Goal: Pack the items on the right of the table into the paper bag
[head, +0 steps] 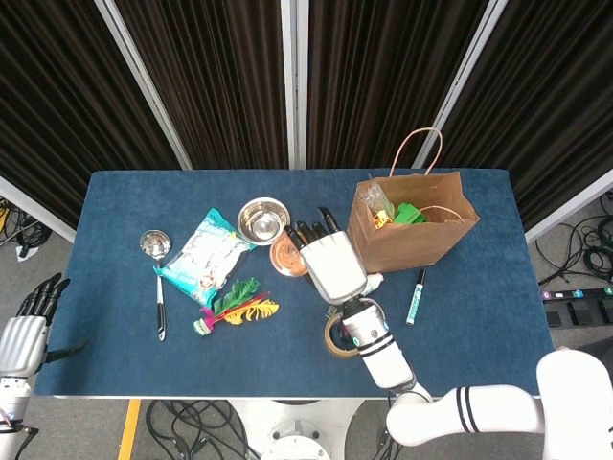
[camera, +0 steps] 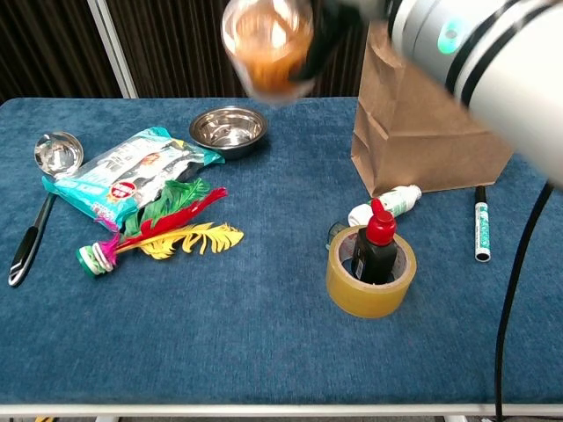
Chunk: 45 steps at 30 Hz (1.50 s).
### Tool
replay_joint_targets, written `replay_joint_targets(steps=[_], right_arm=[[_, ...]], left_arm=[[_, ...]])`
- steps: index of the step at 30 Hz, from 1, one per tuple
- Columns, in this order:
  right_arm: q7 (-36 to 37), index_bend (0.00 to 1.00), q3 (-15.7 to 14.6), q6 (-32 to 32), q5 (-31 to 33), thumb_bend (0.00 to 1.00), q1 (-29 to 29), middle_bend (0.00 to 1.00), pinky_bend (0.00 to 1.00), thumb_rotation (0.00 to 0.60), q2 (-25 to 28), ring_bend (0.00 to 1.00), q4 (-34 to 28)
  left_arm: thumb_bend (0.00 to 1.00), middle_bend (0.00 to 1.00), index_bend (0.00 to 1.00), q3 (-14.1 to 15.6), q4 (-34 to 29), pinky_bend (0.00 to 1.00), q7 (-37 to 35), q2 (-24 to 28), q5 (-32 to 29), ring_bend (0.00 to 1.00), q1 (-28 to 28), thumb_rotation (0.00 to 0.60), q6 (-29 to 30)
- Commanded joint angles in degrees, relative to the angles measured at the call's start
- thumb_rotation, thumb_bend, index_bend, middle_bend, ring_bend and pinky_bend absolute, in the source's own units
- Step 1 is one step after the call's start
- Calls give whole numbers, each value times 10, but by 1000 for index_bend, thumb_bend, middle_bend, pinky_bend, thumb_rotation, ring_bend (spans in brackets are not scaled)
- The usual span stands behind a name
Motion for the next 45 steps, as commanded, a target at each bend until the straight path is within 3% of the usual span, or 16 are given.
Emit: replay_joint_targets(steps=[1, 10, 20, 36, 45], right_arm=[[-23, 270, 30, 32, -36, 80, 1, 466, 188, 600, 38, 396, -42], [-38, 278, 88, 81, -56, 83, -36, 467, 188, 600, 151, 396, -95], [41, 278, 101, 89, -21, 82, -94, 466, 188, 600, 227, 396, -25], [90, 278, 57, 56, 23, 78, -113, 462, 188, 600, 205, 393, 50], [88, 280, 45, 26, 71, 0, -112, 412, 174, 600, 191, 363, 65]], left_arm=[[170, 122, 101, -2, 6, 147, -1, -5, -1, 23, -5, 600, -5], [169, 123, 101, 2, -3, 147, 1, 0, 6, 24, -4, 600, 6], [170, 122, 101, 2, -8, 147, 6, -2, 8, 24, -9, 600, 3], [169, 122, 101, 1, 0, 147, 4, -6, 3, 24, -13, 600, -6], [170, 122, 101, 1, -7, 147, 4, 0, -1, 24, -6, 600, 1]])
